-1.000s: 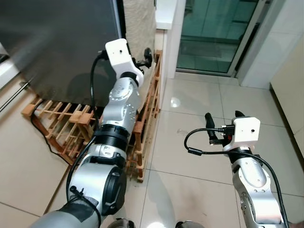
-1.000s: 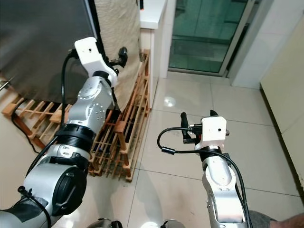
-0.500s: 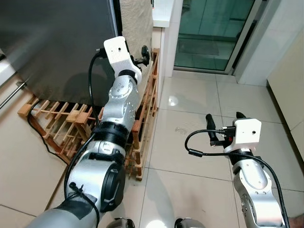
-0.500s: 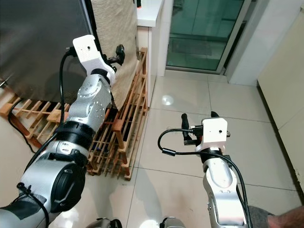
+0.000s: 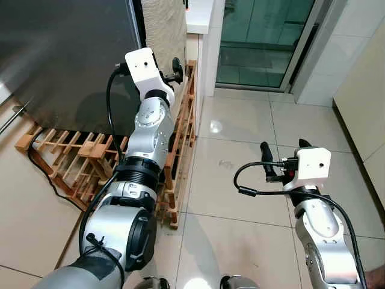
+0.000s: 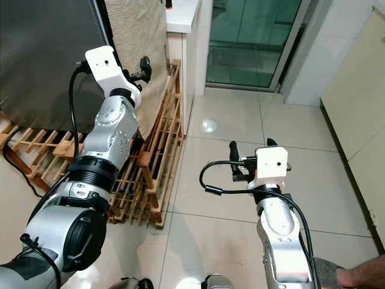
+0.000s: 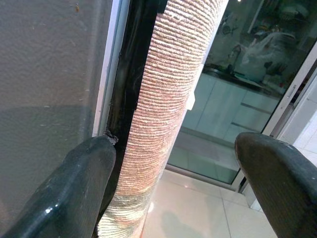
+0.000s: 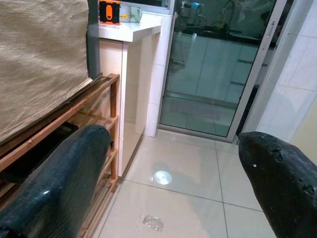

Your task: Restocking fridge

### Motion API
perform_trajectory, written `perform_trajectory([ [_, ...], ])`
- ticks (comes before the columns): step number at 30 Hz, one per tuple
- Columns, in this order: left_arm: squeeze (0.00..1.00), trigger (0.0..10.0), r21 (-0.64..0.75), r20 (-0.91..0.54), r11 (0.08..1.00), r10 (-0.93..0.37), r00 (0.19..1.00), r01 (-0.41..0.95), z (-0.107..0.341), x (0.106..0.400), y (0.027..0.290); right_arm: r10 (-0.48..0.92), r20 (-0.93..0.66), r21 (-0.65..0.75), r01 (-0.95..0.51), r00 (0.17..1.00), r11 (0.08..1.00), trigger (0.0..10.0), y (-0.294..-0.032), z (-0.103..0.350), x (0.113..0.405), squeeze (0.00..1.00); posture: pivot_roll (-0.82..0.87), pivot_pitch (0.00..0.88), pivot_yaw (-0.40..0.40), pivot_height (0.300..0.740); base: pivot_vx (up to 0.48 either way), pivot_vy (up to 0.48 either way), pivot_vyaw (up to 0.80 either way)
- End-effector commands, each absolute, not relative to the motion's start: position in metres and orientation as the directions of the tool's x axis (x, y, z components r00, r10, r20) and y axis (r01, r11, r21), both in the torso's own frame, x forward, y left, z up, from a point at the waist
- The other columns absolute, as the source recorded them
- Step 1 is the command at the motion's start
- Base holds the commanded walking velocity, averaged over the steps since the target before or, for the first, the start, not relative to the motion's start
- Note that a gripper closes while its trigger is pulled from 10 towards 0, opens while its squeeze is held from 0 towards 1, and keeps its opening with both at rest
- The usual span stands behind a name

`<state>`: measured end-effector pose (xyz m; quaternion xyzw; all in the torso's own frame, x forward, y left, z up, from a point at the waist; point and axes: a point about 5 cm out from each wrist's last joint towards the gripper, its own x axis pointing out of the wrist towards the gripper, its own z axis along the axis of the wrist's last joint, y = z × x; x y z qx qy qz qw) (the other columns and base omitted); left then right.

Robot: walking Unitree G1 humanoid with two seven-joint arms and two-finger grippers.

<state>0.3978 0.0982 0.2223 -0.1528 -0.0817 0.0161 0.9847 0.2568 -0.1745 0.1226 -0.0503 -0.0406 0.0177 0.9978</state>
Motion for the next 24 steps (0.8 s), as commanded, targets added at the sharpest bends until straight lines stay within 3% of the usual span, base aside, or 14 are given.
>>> perform_trajectory([
  [1, 0.00, 10.0, -0.307, 0.127, 0.950, 0.102, 0.987, -0.058, 0.217, 0.399, 0.109, 0.035, 0.081, -0.116, -0.025, 0.996, 0.993, 10.0, -0.175, 0.123, 0.257, 0.00, -0.23, 0.054, 0.046, 0.740, 0.000, 0.000, 0.00],
  [6, 0.00, 10.0, -0.293, 0.135, 0.954, 0.106, 0.985, -0.062, 0.219, 0.399, 0.108, 0.034, 0.087, -0.118, -0.023, 0.996, 0.993, 10.0, -0.175, 0.124, 0.258, 0.00, -0.23, 0.053, 0.055, 0.740, 0.000, 0.000, 0.00],
  [12, 0.00, 10.0, -0.205, 0.134, 0.979, 0.018, 0.991, 0.010, 0.210, 0.389, 0.136, 0.022, 0.099, -0.118, -0.010, 0.995, 0.993, 10.0, -0.177, 0.128, 0.253, 0.00, -0.24, 0.063, 0.064, 0.740, 0.000, 0.000, 0.00],
  [17, 0.00, 10.0, -0.180, 0.074, 0.977, -0.098, 0.992, 0.110, 0.190, 0.366, 0.148, 0.023, 0.095, -0.117, -0.011, 0.995, 0.993, 10.0, -0.176, 0.128, 0.249, 0.00, -0.22, 0.074, 0.063, 0.740, 0.000, 0.000, 0.00],
  [24, 0.00, 10.0, -0.160, 0.128, 0.975, -0.134, 0.983, 0.153, 0.194, 0.319, 0.176, 0.032, 0.087, -0.098, -0.023, 0.996, 0.995, 10.0, -0.173, 0.126, 0.248, 0.00, -0.16, 0.078, 0.055, 0.740, 0.000, 0.000, 0.00],
])
